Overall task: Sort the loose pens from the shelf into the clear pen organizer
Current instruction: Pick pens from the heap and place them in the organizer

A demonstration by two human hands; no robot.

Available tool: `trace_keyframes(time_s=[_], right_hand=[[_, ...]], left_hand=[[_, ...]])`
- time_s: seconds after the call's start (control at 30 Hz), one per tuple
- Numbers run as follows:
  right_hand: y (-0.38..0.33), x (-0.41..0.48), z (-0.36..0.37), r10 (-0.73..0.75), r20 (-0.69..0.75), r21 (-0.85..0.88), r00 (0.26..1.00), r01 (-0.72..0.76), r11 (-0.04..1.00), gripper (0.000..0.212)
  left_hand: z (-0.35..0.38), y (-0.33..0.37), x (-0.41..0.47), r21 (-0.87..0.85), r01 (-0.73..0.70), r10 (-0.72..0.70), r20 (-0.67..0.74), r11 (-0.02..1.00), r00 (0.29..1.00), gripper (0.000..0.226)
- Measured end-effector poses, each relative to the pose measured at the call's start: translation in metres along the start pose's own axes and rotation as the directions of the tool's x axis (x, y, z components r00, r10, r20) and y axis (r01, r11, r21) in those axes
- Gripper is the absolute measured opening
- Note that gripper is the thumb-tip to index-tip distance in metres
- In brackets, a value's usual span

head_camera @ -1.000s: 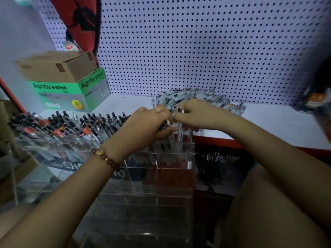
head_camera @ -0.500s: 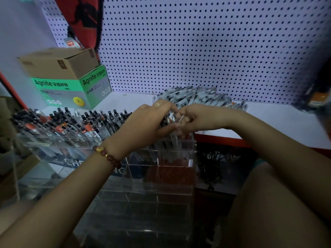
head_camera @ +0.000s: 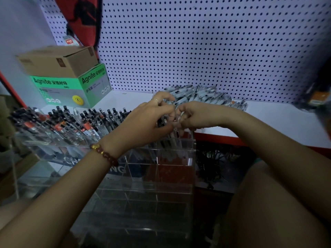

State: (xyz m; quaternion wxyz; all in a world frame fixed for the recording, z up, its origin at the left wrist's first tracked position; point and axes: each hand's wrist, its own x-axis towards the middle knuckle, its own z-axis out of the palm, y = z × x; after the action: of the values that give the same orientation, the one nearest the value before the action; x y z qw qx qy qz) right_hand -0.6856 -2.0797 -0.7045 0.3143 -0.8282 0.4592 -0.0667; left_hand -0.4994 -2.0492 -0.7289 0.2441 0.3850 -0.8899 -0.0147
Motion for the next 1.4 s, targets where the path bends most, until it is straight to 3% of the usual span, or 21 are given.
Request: trace_keyframes(time_s=[0.17, 0.27, 0.47, 0.7, 0.9, 1.13, 1.23, 1.3, 1.4], right_hand=[[-0.007, -0.005, 0.002, -0.059, 0.038, -0.026, 0.998, 0.060, 0.998, 0.006], [-0.007, -0.004, 0.005, -0.039, -0.001, -0.021, 0.999, 0.039, 0.999, 0.011], [-0.004, 0.006, 0.012, -0.033, -0.119, -0.184, 0.992, 0.011, 0.983, 0.012], [-0.009, 0.000, 0.003, 0.007, -0.062, -0.048, 0.998, -0.010, 0.999, 0.016], [-0.006, -0.003, -0.020, 0.021, -0.301, 0.088, 0.954, 0.006, 0.996, 0.010], [0.020, 0.043, -0.023, 0.091, -0.522, 0.190, 0.848, 0.012, 0.982, 0.014], [0.030, 0.077, -0.035, 0.047, -0.576, 0.133, 0.816, 0.037, 0.990, 0.009], [0.033, 0.101, -0.046, 0.043, -0.534, 0.044, 0.844, -0.023, 0.999, 0.014], [0.033, 0.134, -0.058, 0.061, -0.423, -0.242, 0.904, -0.177, 0.954, 0.034]], left_hand=[[-0.001, 0.000, 0.000, 0.016, 0.028, -0.028, 0.014, 0.999, 1.000, 0.012], [-0.002, 0.002, 0.000, 0.003, 0.033, -0.033, 0.018, 0.999, 0.999, 0.019], [-0.003, 0.002, 0.000, -0.032, 0.046, -0.046, 0.016, 0.998, 0.999, 0.028], [-0.003, -0.002, 0.001, -0.036, 0.026, -0.025, 0.033, 0.999, 0.999, 0.037], [-0.026, -0.009, 0.004, -0.177, 0.061, -0.075, -0.074, 0.982, 0.994, 0.035], [-0.042, -0.046, -0.002, -0.192, 0.168, -0.198, -0.150, 0.967, 0.969, 0.028], [-0.043, -0.061, -0.003, -0.192, 0.205, -0.235, -0.146, 0.960, 0.961, 0.020], [-0.042, -0.069, -0.002, -0.185, 0.225, -0.253, -0.148, 0.957, 0.956, 0.019], [-0.041, -0.077, 0.002, -0.169, 0.241, -0.266, -0.149, 0.956, 0.952, 0.011]])
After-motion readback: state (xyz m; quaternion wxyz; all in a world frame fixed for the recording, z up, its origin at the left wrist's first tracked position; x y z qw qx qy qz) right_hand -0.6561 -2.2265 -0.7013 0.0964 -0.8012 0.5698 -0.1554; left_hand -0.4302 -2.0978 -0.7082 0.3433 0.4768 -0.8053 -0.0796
